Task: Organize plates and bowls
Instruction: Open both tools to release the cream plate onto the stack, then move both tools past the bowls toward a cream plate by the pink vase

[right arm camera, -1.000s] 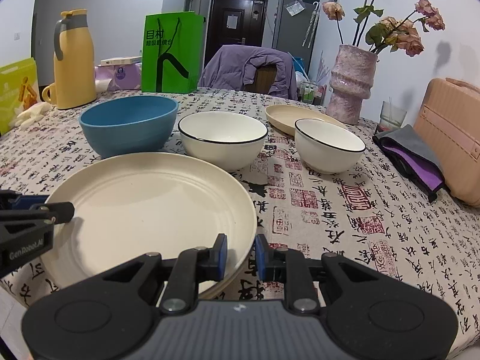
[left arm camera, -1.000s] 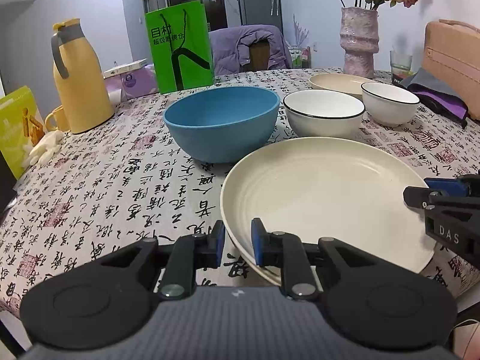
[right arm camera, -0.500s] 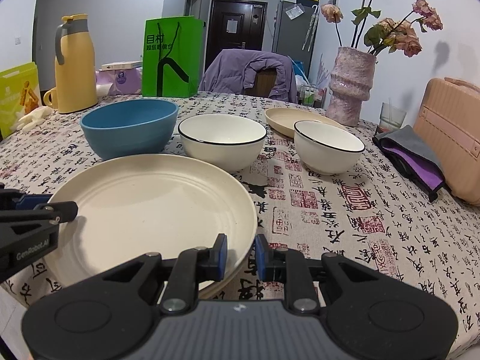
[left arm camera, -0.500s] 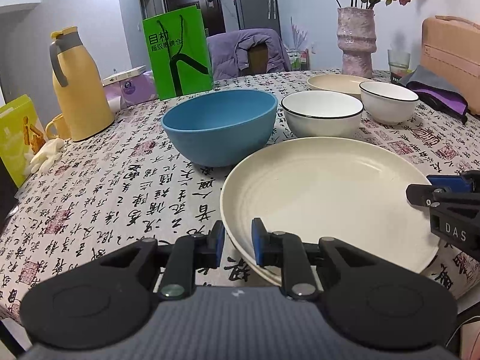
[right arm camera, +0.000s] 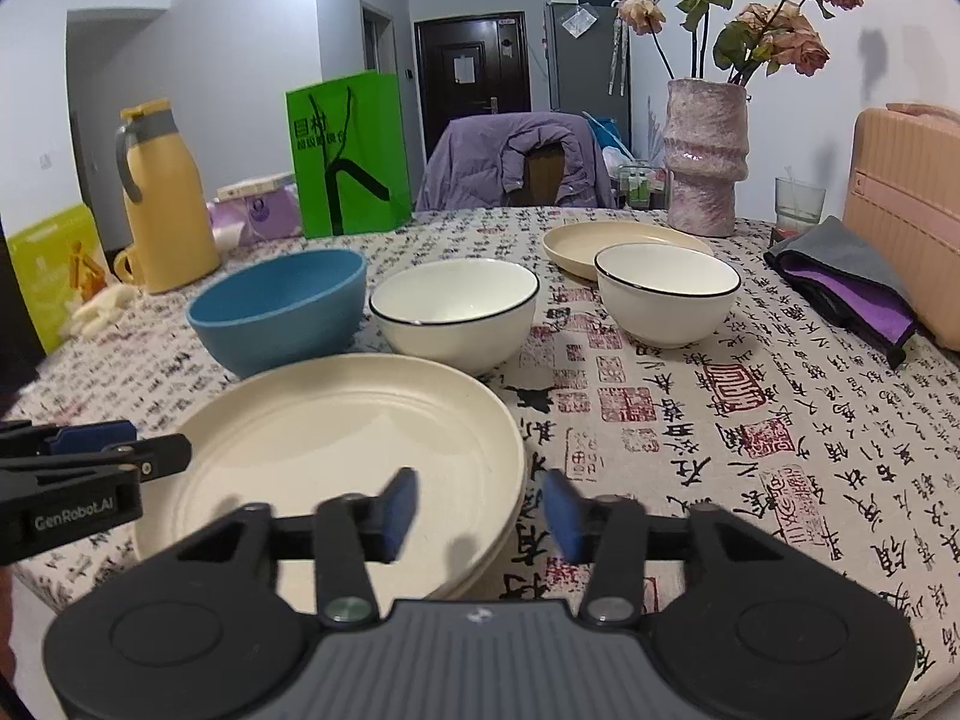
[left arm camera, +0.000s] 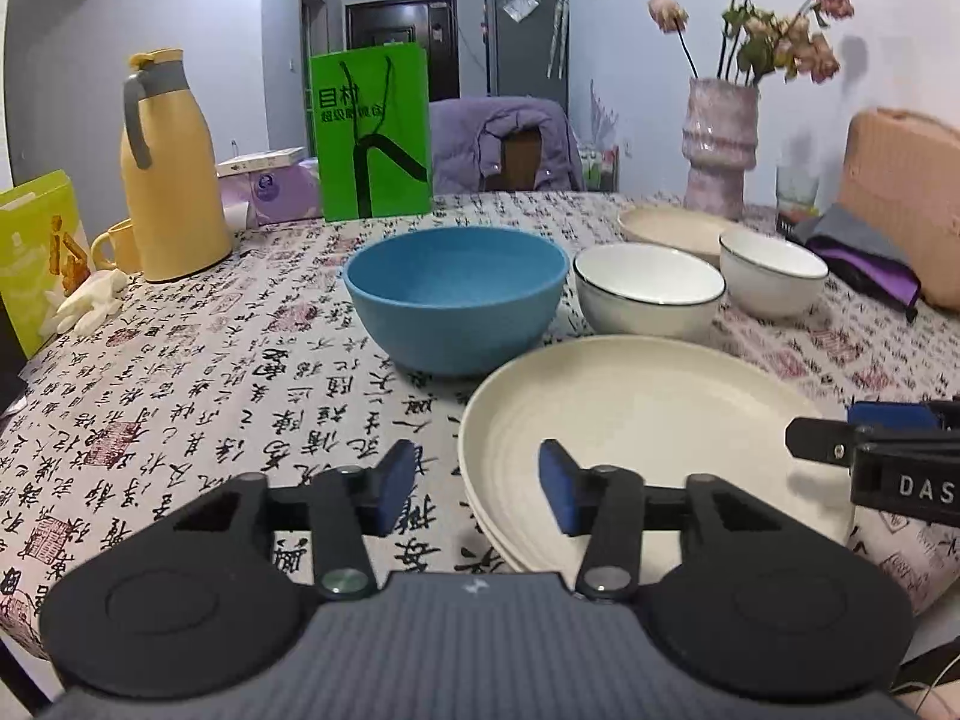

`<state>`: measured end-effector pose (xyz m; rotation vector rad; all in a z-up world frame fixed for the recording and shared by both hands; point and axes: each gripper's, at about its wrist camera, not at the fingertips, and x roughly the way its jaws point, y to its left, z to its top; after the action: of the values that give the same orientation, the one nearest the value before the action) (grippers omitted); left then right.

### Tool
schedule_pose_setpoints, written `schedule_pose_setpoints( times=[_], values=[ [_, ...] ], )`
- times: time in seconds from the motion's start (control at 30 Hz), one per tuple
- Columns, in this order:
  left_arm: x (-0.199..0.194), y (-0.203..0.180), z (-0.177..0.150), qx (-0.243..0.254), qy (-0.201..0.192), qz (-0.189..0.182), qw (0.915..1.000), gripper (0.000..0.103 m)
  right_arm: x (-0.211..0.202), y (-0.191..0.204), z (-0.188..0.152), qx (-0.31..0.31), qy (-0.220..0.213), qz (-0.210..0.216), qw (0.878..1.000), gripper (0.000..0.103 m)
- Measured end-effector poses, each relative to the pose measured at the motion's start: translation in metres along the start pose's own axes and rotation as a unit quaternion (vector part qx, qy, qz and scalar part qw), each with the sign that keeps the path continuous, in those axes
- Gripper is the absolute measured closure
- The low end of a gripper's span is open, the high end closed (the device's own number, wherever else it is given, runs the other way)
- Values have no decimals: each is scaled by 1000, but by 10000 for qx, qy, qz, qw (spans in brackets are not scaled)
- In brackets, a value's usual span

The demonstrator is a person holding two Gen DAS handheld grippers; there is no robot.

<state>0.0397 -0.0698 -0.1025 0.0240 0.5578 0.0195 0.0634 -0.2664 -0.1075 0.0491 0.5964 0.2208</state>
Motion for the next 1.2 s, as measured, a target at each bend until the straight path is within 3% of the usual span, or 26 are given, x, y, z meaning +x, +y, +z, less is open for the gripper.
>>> schedule_pose_setpoints(
  times=[0.07,0.13,0.27,0.33,0.4,0.83,1.2],
  values=[
    [-3,2,1,-70,-58,-8,10000,43,-3,-3,1,73,-50,70,9999,37],
    [-6,5,3,-129,-120,-28,9998,35,-5,-6,2,159,-109,170,9997,18],
    [-14,12,6,-226,-300,-96,9992,21,-11,-11,4,281,-198,255,9991,4],
    [-20,15,6,-301,-403,-179,9986,7,-14,-13,4,327,-252,277,9988,0],
    [-25,19,7,-395,-528,-276,9974,0,-17,-15,4,362,-295,296,9985,0],
    [-48,20,8,-440,-884,-479,9940,0,-32,-21,6,403,-500,302,9975,0],
    [-48,23,15,-618,-849,-577,9928,0,-35,-28,14,435,-620,281,9967,0]
  ],
)
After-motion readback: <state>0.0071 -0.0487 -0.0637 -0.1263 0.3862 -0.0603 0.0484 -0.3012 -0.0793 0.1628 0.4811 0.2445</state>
